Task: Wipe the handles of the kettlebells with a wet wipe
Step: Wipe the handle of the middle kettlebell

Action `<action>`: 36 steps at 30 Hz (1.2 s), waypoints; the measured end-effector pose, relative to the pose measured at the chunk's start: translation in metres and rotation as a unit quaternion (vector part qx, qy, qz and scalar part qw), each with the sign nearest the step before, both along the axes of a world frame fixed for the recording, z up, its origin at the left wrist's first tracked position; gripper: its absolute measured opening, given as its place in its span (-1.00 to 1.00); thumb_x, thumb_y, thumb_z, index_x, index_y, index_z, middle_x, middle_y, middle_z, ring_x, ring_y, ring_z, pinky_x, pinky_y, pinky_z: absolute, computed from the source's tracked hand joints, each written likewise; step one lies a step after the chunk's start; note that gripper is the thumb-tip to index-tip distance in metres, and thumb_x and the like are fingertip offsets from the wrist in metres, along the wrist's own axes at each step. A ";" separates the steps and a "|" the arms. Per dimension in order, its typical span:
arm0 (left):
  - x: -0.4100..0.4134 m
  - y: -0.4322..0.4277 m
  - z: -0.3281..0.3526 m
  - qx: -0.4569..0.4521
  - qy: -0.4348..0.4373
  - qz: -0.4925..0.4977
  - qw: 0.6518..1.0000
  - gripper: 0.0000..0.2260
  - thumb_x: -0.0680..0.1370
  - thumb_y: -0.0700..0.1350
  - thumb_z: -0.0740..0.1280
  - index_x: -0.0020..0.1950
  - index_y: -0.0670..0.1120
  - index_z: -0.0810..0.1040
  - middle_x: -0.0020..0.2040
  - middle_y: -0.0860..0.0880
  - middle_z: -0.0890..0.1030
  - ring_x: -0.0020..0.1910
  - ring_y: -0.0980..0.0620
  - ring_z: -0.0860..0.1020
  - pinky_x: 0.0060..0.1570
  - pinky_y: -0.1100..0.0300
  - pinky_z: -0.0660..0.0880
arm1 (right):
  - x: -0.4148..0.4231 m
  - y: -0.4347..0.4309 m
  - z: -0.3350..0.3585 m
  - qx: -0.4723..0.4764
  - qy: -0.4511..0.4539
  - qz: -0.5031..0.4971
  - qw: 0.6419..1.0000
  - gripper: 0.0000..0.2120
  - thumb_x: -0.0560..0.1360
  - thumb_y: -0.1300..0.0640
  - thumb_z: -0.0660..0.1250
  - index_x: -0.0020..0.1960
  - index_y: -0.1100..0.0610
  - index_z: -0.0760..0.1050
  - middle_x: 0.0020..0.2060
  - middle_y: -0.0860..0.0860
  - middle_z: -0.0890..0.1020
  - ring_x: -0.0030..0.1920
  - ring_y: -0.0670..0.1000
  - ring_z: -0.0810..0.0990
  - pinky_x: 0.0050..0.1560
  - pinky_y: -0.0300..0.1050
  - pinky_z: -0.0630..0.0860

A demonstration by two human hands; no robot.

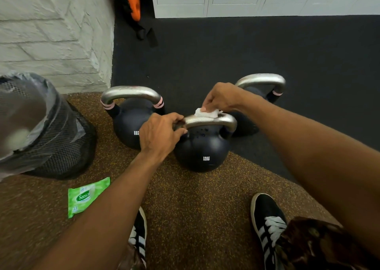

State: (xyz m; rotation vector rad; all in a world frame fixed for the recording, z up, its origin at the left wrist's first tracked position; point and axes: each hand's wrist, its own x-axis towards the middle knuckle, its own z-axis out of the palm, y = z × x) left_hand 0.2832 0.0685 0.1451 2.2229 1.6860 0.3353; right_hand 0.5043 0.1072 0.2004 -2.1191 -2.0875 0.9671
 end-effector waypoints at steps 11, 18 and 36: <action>0.000 -0.001 -0.002 0.014 0.011 -0.005 1.000 -0.55 0.48 0.20 0.43 0.35 0.19 0.51 0.08 -0.08 0.57 0.04 -0.02 0.53 -0.08 0.13 0.45 | 0.003 0.001 0.000 -0.038 0.026 0.007 0.999 -0.95 0.50 0.00 0.42 -0.14 -0.10 0.64 -0.14 -0.16 0.65 0.02 -0.07 0.59 0.14 -0.10 0.46; -0.001 -0.001 0.001 0.025 0.024 -0.017 0.999 -0.55 0.48 0.21 0.42 0.35 0.18 0.51 0.10 -0.11 0.57 0.04 -0.04 0.54 -0.10 0.12 0.48 | -0.010 -0.029 -0.005 0.114 0.028 -0.025 0.993 -0.92 0.46 -0.09 0.45 -0.16 -0.11 0.60 -0.21 -0.19 0.64 -0.09 -0.13 0.62 0.01 -0.12 0.55; 0.006 0.000 0.012 0.014 0.072 -0.042 0.996 -0.56 0.56 0.25 0.27 0.39 0.14 0.49 0.05 -0.06 0.63 0.02 -0.02 0.56 -0.03 0.00 0.57 | -0.052 -0.089 -0.029 0.319 -0.073 -0.055 0.943 -0.83 0.56 -0.02 0.31 0.12 -0.04 0.59 0.03 -0.06 0.58 0.02 -0.04 0.55 0.11 -0.02 0.24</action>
